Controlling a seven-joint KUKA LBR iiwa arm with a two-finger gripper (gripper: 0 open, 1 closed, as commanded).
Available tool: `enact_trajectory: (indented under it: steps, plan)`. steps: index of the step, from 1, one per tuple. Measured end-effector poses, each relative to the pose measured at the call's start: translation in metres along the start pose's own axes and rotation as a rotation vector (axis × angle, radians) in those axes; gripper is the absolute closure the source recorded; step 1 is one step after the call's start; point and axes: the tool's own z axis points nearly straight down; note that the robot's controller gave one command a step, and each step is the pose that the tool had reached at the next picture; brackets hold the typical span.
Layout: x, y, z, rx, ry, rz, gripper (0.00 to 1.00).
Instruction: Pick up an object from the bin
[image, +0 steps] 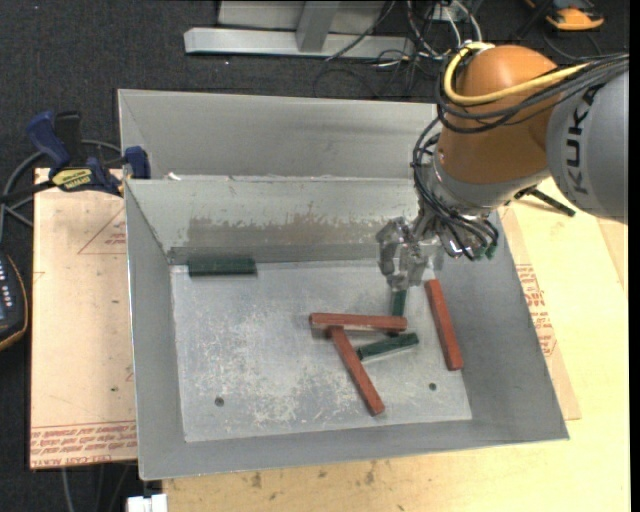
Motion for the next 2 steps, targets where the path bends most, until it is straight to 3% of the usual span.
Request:
enact_trajectory:
  steps: [1, 2]
  plan:
    - [0.001, 0.0, 0.003, -0.002, 0.005, 0.001, 0.0]
    - [0.008, 0.018, 0.152, -0.005, 0.015, -0.043, 0.0]
